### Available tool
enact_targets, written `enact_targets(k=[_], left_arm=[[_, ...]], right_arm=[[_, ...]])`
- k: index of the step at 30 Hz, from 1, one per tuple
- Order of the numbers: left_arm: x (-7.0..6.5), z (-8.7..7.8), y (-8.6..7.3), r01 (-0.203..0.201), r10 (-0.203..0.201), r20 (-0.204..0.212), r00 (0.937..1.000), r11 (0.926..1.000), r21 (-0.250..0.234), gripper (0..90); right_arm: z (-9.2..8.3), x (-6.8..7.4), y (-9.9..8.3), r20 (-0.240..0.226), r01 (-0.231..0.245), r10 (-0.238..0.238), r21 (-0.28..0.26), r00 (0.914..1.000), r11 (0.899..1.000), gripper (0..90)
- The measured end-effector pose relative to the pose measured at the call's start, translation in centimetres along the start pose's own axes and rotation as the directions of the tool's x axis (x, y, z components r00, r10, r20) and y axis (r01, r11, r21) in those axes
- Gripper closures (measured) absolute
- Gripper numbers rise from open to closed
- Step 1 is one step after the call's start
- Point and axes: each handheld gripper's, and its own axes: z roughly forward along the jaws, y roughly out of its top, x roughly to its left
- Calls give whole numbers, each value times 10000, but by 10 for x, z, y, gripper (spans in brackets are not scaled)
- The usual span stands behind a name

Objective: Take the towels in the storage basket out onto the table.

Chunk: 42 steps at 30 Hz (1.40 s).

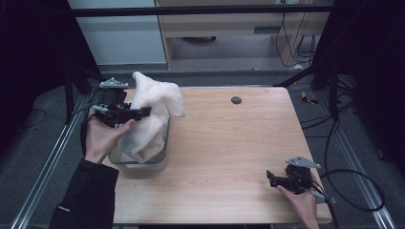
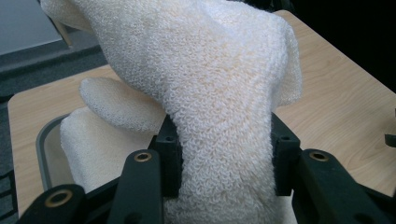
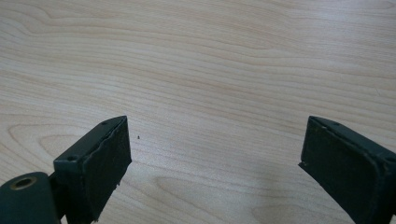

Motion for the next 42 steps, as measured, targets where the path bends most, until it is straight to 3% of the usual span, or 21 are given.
enact_targets(k=[18,32,42], left_arm=[[-41,7,12,-752,759,593,9954,9971,-137,573],[-73,30,18,-1478,1457,1011,9841,9889,135,573],[-97,52,19,-1697,1650,1423,9760,9853,217,573]], right_arm=[[0,0,0,-4,103,-103,-17,9999,9999,82],[-1,0,0,96,280,-279,-68,9996,9996,79],[-1,0,-1,142,357,-355,-113,9993,9993,79]])
